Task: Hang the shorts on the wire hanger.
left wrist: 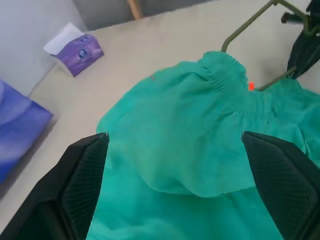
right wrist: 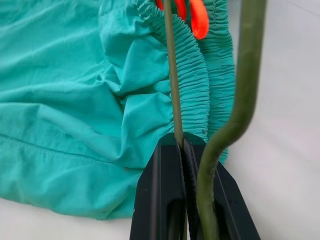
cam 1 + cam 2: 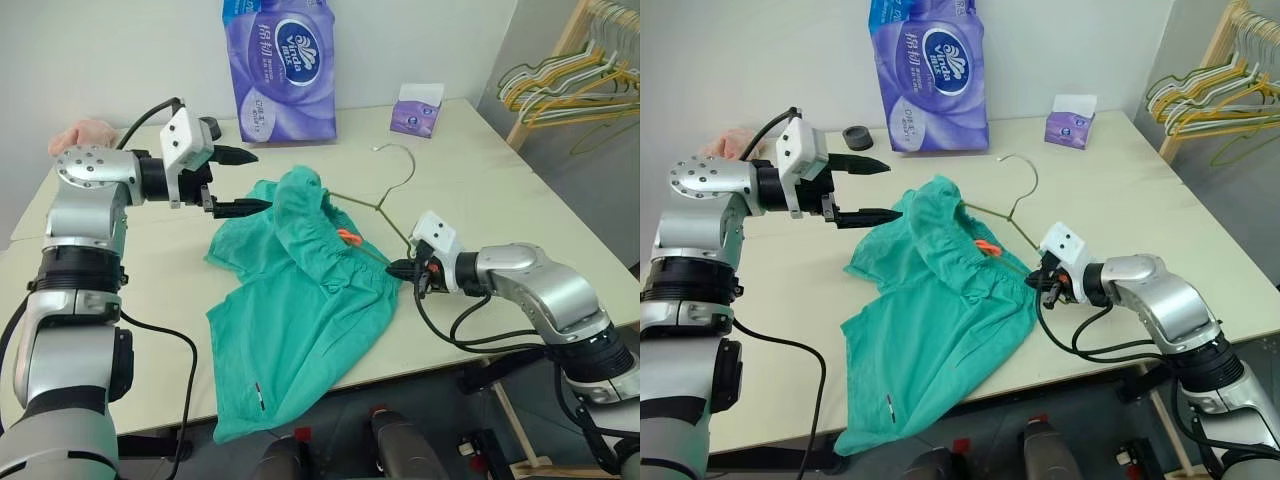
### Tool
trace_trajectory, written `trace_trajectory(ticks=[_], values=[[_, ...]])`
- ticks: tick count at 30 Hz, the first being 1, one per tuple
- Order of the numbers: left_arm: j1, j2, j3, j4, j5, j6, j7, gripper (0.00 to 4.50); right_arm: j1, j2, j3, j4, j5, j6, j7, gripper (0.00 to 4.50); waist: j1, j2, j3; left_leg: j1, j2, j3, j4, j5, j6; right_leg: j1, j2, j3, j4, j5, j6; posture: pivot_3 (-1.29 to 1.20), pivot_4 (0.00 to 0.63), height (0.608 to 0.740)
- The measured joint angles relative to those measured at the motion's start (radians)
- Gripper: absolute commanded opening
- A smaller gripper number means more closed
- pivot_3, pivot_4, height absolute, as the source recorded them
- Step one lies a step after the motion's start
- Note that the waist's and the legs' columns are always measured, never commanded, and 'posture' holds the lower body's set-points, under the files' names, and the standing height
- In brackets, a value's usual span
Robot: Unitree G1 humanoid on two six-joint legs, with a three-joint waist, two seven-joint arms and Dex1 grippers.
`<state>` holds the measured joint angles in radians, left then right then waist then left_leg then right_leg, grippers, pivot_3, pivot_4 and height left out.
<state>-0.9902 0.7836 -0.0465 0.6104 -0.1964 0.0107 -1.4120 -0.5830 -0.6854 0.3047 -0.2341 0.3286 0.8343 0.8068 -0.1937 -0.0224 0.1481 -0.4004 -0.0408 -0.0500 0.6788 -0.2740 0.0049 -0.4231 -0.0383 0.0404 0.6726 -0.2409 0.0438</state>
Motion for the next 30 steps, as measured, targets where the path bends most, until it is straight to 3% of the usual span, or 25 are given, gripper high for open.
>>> trace_trajectory(ticks=[10, 24, 27, 30], values=[[-0.004, -0.041, -0.083, 0.049, 0.046, -0.131, -0.152, 4.48, 0.012, -0.042, 0.078, -0.009, -0.125, -0.14, 0.063, 0.0, -0.002, 0.0, 0.0, 0.0, 0.0, 0.0, 0.0, 0.0, 0.0, 0.0, 0.0, 0.0, 0.001, 0.0, 0.0, -0.24, 0.075, 0.74], [-0.001, -0.086, -0.137, 0.073, 0.149, -0.278, -0.147, 4.48, 0.001, -0.03, 0.078, -0.052, -0.191, -0.192, 0.109, 0.0, -0.004, 0.0, -0.001, 0.0, 0.0, 0.0, 0.001, 0.0, 0.0, 0.0, 0.0, 0.0, 0.001, 0.0, 0.0, -0.25, 0.075, 0.74], [0.0, -0.094, -0.145, 0.091, 0.167, -0.316, -0.138, 3.88, -0.001, -0.018, 0.071, -0.055, -0.191, -0.192, 0.11, 0.0, -0.005, 0.0, -0.001, 0.0, 0.0, 0.0, 0.001, 0.0, 0.0, 0.0, 0.0, 0.0, 0.001, 0.0, 0.0, -0.25, 0.075, 0.74], [0.004, -0.098, -0.145, 0.091, 0.17, -0.324, -0.131, 2.96, -0.006, -0.016, 0.071, -0.055, -0.191, -0.191, 0.112, 0.0, -0.005, 0.0, -0.001, 0.0, 0.0, 0.0, 0.001, 0.0, 0.0, 0.0, 0.0, 0.0, 0.001, 0.0, 0.0, -0.25, 0.074, 0.74]])
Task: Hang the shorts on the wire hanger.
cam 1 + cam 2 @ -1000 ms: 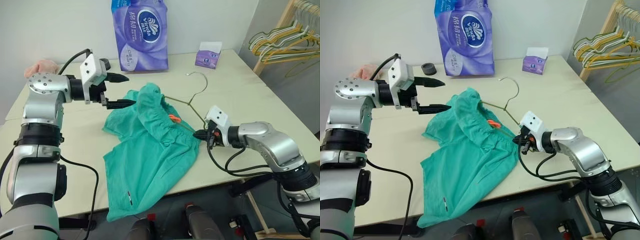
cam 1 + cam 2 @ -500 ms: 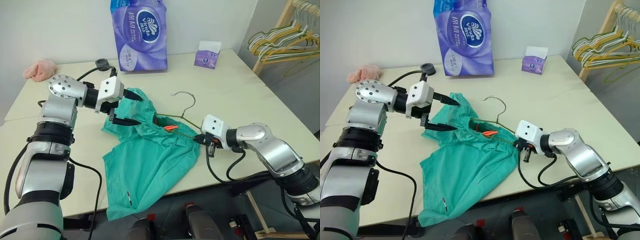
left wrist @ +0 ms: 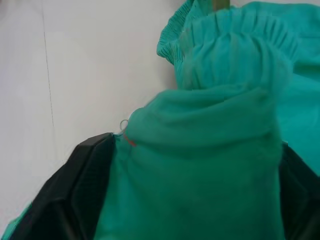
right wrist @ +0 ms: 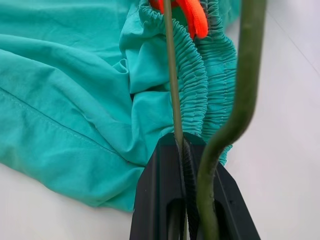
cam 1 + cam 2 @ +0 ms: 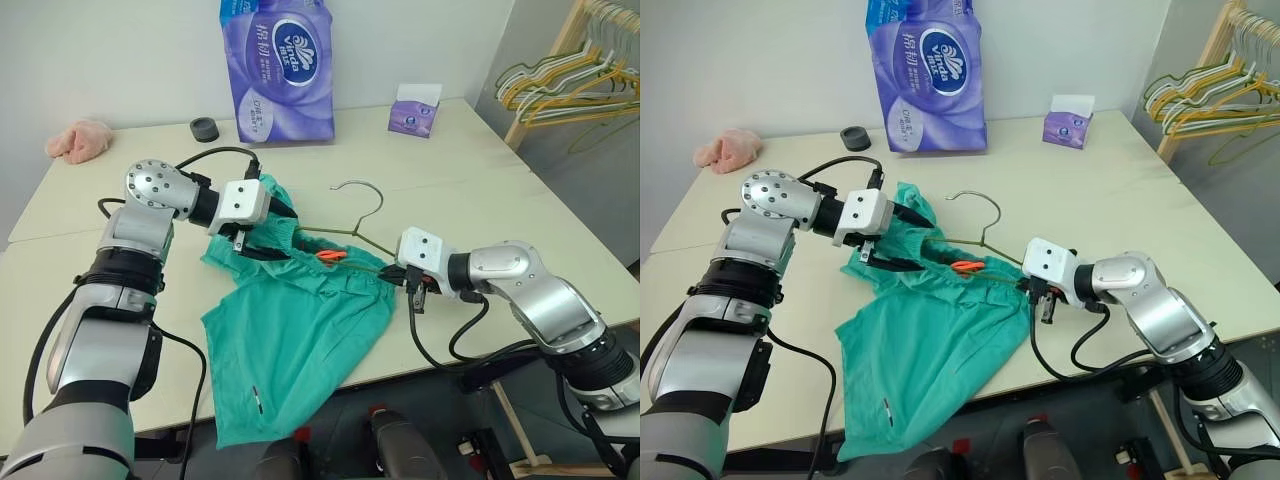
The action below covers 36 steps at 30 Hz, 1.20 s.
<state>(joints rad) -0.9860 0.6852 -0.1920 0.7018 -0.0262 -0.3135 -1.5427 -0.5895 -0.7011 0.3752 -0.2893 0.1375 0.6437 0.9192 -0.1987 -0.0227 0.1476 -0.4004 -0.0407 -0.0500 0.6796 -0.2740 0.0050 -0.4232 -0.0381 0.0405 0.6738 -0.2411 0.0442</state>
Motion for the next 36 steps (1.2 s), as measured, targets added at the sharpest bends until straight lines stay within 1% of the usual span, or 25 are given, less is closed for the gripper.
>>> trace_trajectory(ticks=[8, 10, 16, 17, 18, 19, 22, 25, 28, 30, 33, 36], values=[[0.015, -0.002, 0.0, -0.02, -0.002, 0.016, -0.02, 0.49, -0.009, -0.005, -0.005, 0.001, -0.006, -0.002, 0.001, 0.0, -0.001, 0.0, 0.0, 0.0, 0.0, 0.0, 0.0, 0.0, 0.0, 0.0, 0.0, 0.0, 0.0, 0.0, 0.0, -0.25, 0.072, 0.74], [0.023, -0.002, 0.0, -0.034, -0.006, 0.028, -0.03, 0.02, -0.013, -0.019, -0.012, 0.008, -0.02, -0.019, 0.005, 0.0, -0.001, 0.0, 0.0, 0.0, 0.0, 0.0, 0.0, 0.0, 0.0, 0.0, 0.0, 0.0, 0.0, 0.0, 0.0, -0.25, 0.072, 0.74], [0.043, 0.002, 0.0, -0.046, -0.007, 0.011, -0.041, 0.02, -0.013, -0.032, 0.0, 0.043, -0.051, -0.128, 0.054, 0.0, -0.007, 0.0, -0.001, 0.0, 0.0, 0.0, 0.0, 0.0, 0.0, 0.0, 0.0, 0.0, 0.0, 0.0, 0.0, -0.26, 0.075, 0.74], [0.045, 0.001, -0.001, -0.049, -0.007, 0.009, -0.041, 0.0, -0.013, -0.034, 0.0, 0.056, -0.058, -0.153, 0.063, 0.39, -0.007, 0.0, -0.001, 0.0, 0.0, 0.0, 0.0, 0.0, 0.0, 0.0, 0.0, 0.0, 0.0, 0.0, 0.0, -0.26, 0.075, 0.74], [0.047, 0.001, -0.003, -0.054, -0.007, 0.01, -0.042, 0.0, -0.013, -0.038, 0.002, 0.066, -0.068, -0.181, 0.073, 0.51, -0.008, 0.0, -0.001, 0.0, 0.0, 0.0, 0.0, 0.0, 0.0, 0.0, 0.0, 0.0, 0.0, 0.0, 0.0, -0.26, 0.077, 0.74], [0.047, 0.001, -0.006, -0.058, -0.007, 0.014, -0.041, 0.0, -0.013, -0.049, 0.007, 0.077, -0.079, -0.228, 0.096, 0.74, -0.008, 0.0, -0.001, 0.0, 0.0, 0.0, 0.0, 0.0, 0.0, 0.0, 0.0, 0.0, 0.0, 0.0, 0.0, -0.26, 0.077, 0.74], [0.054, 0.006, -0.018, -0.067, 0.0, 0.02, -0.045, 0.0, -0.014, -0.087, 0.01, 0.104, -0.091, -0.339, 0.153, 1.75, -0.013, 0.0, -0.001, 0.0, 0.0, 0.0, 0.0, 0.0, 0.0, 0.0, 0.0, 0.0, 0.0, 0.0, 0.0, -0.26, 0.077, 0.74], [0.069, 0.007, -0.02, -0.068, 0.002, 0.026, -0.044, 0.0, -0.019, -0.128, 0.004, 0.152, -0.114, -0.406, 0.192, 2.81, -0.02, 0.0, -0.002, 0.0, 0.0, 0.0, 0.0, 0.0, 0.0, 0.0, 0.0, 0.0, 0.001, 0.0, 0.0, -0.26, 0.078, 0.74], [0.072, 0.012, -0.022, -0.071, 0.004, 0.044, -0.041, 0.0, -0.014, -0.216, -0.014, 0.232, -0.135, -0.471, 0.23, 3.9, -0.02, 0.0, -0.002, 0.0, 0.0, 0.0, 0.0, 0.0, 0.0, 0.0, 0.0, 0.0, 0.0, -0.001, 0.001, -0.25, 0.077, 0.74], [0.074, 0.017, -0.022, -0.077, 0.004, 0.054, -0.039, 0.0, 0.011, -0.266, -0.056, 0.28, -0.154, -0.497, 0.232, 4.48, -0.021, 0.0, -0.002, 0.0, 0.0, 0.0, 0.0, 0.0, 0.0, 0.0, 0.0, 0.0, 0.0, -0.001, 0.001, -0.25, 0.078, 0.74], [0.084, 0.017, -0.019, -0.083, 0.003, 0.091, -0.016, 0.0, 0.108, -0.28, -0.181, 0.318, -0.12, -0.499, 0.19, 4.48, -0.022, 0.0, -0.002, 0.0, 0.0, 0.0, 0.0, 0.0, 0.0, 0.001, 0.0, 0.0, 0.001, -0.001, 0.001, -0.26, 0.082, 0.74], [0.092, 0.017, 0.002, -0.081, -0.005, 0.147, 0.039, 0.0, 0.248, -0.237, -0.318, 0.284, -0.033, -0.449, 0.137, 4.48, -0.023, -0.001, -0.002, 0.0, 0.0, 0.0, 0.0, 0.0, 0.0, 0.001, 0.0, 0.0, 0.001, -0.001, 0.001, -0.26, 0.088, 0.74]])
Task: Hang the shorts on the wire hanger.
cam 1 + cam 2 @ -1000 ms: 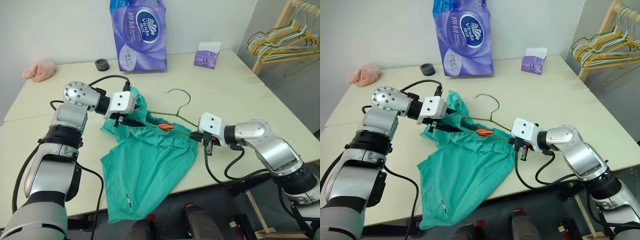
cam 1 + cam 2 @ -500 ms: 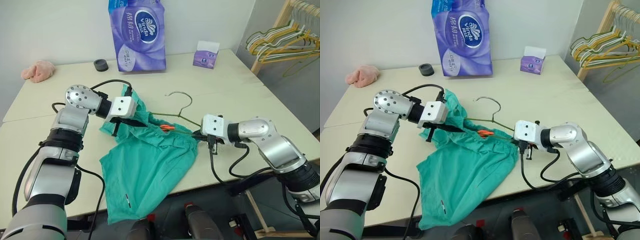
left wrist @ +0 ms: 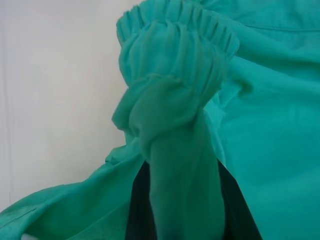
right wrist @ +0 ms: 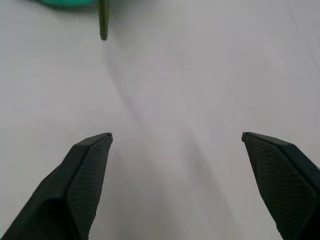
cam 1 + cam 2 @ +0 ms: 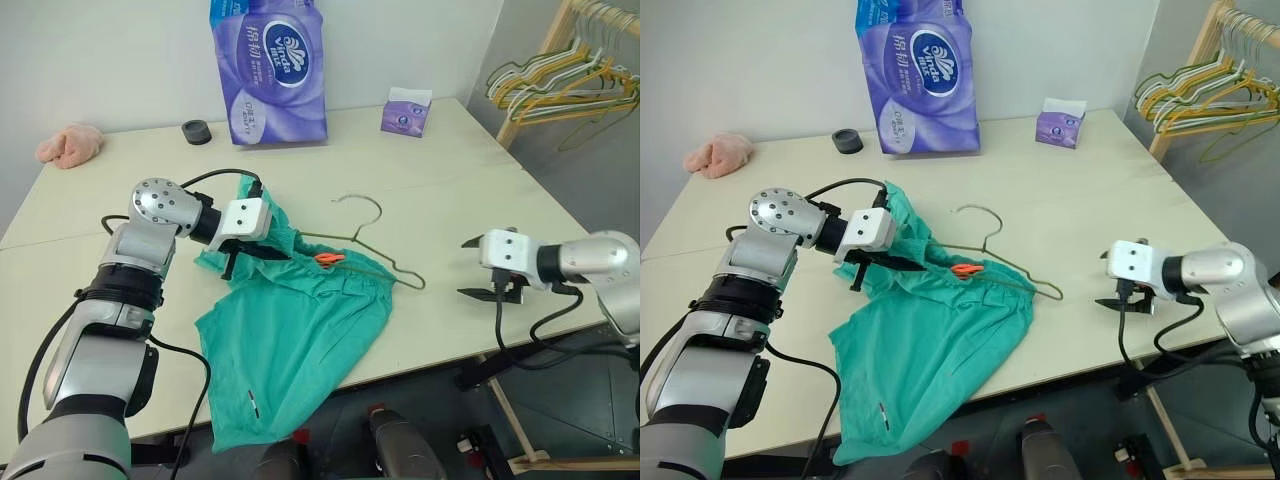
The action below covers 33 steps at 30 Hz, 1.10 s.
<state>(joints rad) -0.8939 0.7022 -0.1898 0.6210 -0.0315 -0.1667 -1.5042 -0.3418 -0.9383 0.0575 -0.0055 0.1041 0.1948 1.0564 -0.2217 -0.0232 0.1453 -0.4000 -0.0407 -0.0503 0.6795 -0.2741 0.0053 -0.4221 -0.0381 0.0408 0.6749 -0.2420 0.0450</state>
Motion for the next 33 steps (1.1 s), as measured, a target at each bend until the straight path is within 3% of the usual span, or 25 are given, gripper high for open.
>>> trace_trajectory(ticks=[5, 11, 16, 22, 26, 33], values=[[0.028, 0.001, 0.069, -0.025, -0.05, 0.124, 0.072, 0.0, 0.184, 0.192, -0.085, -0.216, 0.129, 0.179, -0.149, 4.48, -0.002, 0.0, -0.001, 0.001, 0.0, 0.0, 0.0, 0.0, 0.0, 0.0, 0.0, 0.0, 0.002, 0.0, 0.0, -0.26, 0.096, 0.74], [0.085, 0.005, 0.081, -0.099, -0.085, 0.209, 0.091, 0.0, 0.178, 0.488, -0.061, -0.337, 0.175, 0.425, -0.432, 4.48, 0.002, 0.001, -0.002, 0.001, 0.0, 0.0, 0.001, 0.0, 0.0, -0.001, 0.0, 0.001, 0.002, 0.0, 0.0, -0.24, 0.095, 0.74], [0.089, 0.01, 0.081, -0.129, -0.09, 0.236, 0.098, 0.0, 0.127, 0.588, -0.009, -0.331, 0.197, 0.556, -0.509, 4.48, 0.015, 0.001, -0.002, 0.001, -0.001, 0.0, 0.001, 0.0, 0.0, -0.001, -0.001, 0.001, 0.002, 0.0, 0.0, -0.23, 0.093, 0.74], [0.103, 0.016, 0.083, -0.148, -0.102, 0.249, 0.1, 0.0, 0.089, 0.625, 0.027, -0.268, 0.233, 0.645, -0.512, 4.48, 0.019, 0.001, -0.003, 0.001, -0.001, 0.0, 0.001, 0.0, 0.0, -0.001, -0.001, 0.001, 0.002, 0.0, 0.0, -0.22, 0.093, 0.74], [0.107, 0.018, 0.086, -0.155, -0.106, 0.25, 0.104, 0.0, 0.049, 0.657, 0.054, -0.212, 0.226, 0.644, -0.535, 3.57, 0.018, 0.001, -0.003, 0.001, -0.001, 0.0, 0.001, 0.0, 0.0, -0.001, -0.001, 0.001, 0.002, 0.0, 0.0, -0.22, 0.092, 0.74], [0.124, 0.024, 0.089, -0.169, -0.107, 0.25, 0.119, 0.0, 0.028, 0.669, 0.073, -0.181, 0.223, 0.633, -0.549, 0.97, 0.02, 0.001, -0.003, 0.001, -0.001, 0.0, 0.001, 0.0, 0.0, -0.001, -0.001, 0.001, 0.002, 0.0, 0.0, -0.22, 0.089, 0.74]])
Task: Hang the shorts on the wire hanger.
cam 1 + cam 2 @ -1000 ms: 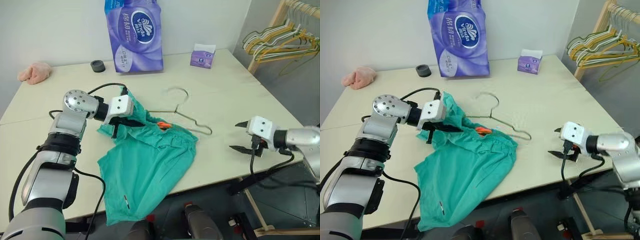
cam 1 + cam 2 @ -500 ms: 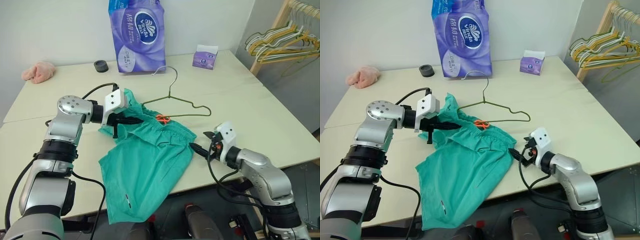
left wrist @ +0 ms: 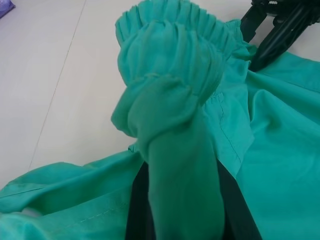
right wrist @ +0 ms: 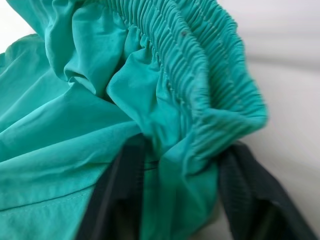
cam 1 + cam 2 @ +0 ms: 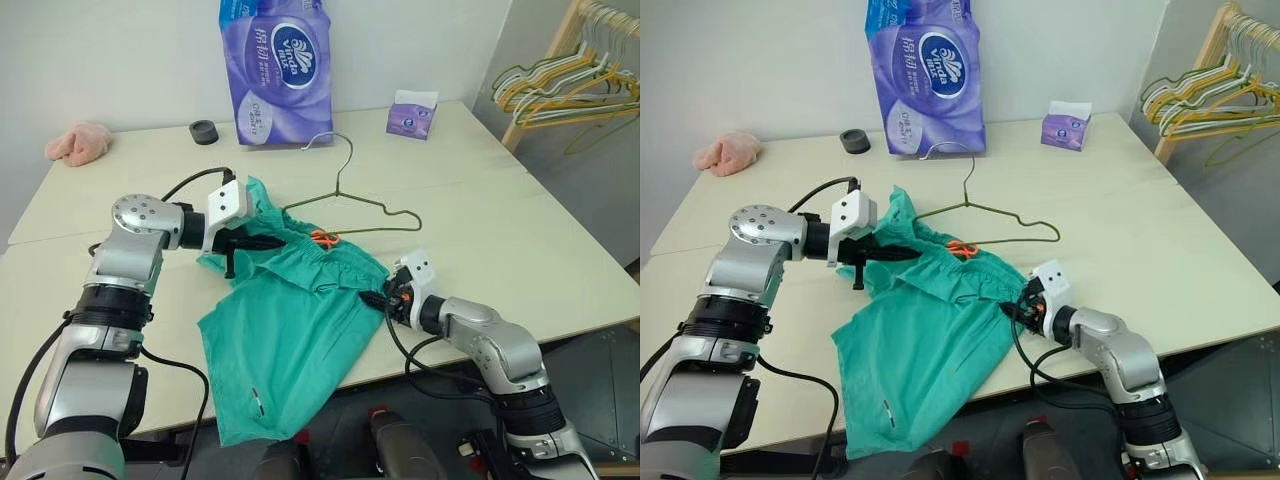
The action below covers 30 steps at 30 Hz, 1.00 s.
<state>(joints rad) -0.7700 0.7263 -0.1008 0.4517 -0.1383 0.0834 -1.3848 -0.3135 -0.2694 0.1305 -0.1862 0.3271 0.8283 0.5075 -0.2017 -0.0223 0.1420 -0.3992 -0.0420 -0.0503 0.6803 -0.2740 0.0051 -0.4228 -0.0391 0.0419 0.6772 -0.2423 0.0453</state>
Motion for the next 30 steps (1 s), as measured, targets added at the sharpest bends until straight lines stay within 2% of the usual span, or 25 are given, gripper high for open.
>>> trace_trajectory(ticks=[3, 8, 14, 23, 30], values=[[0.001, 0.003, 0.005, -0.005, -0.001, 0.0, 0.002, 0.0, -0.019, -0.022, -0.016, 0.016, 0.001, -0.019, 0.005, 0.04, 0.001, 0.0, 0.0, 0.0, 0.0, 0.0, 0.0, 0.0, 0.0, 0.0, 0.0, 0.0, 0.0, 0.0, 0.0, -0.22, 0.087, 0.74], [0.037, 0.027, 0.018, -0.061, -0.041, 0.058, -0.013, 0.0, -0.039, -0.092, -0.053, 0.024, 0.011, -0.052, 0.054, 0.04, 0.0, 0.0, -0.001, 0.0, 0.0, 0.0, 0.0, 0.0, 0.0, 0.0, 0.0, 0.0, 0.0, 0.0, 0.0, -0.21, 0.085, 0.74], [0.1, 0.135, 0.017, -0.192, -0.125, 0.174, -0.135, 0.0, -0.06, -0.209, -0.092, 0.025, 0.06, -0.075, 0.17, 0.04, 0.0, 0.0, -0.002, 0.0, 0.0, 0.0, 0.0, 0.0, 0.0, 0.0, 0.0, 0.0, 0.0, 0.0, 0.0, -0.21, 0.083, 0.74], [0.076, 0.155, 0.005, -0.146, -0.104, 0.124, -0.129, 0.0, -0.062, -0.263, -0.093, -0.003, 0.099, -0.077, 0.217, 0.04, 0.007, 0.0, -0.003, 0.0, 0.0, 0.0, 0.0, 0.0, 0.0, 0.001, 0.0, 0.0, -0.001, 0.0, 0.0, -0.21, 0.083, 0.74], [0.069, 0.155, 0.002, -0.127, -0.102, 0.101, -0.127, 0.0, -0.056, -0.265, -0.094, -0.012, 0.124, -0.076, 0.208, 0.04, 0.006, 0.0, -0.004, 0.0, 0.0, 0.0, 0.0, 0.0, 0.0, 0.001, 0.0, 0.0, -0.001, 0.0, 0.0, -0.22, 0.084, 0.74]])
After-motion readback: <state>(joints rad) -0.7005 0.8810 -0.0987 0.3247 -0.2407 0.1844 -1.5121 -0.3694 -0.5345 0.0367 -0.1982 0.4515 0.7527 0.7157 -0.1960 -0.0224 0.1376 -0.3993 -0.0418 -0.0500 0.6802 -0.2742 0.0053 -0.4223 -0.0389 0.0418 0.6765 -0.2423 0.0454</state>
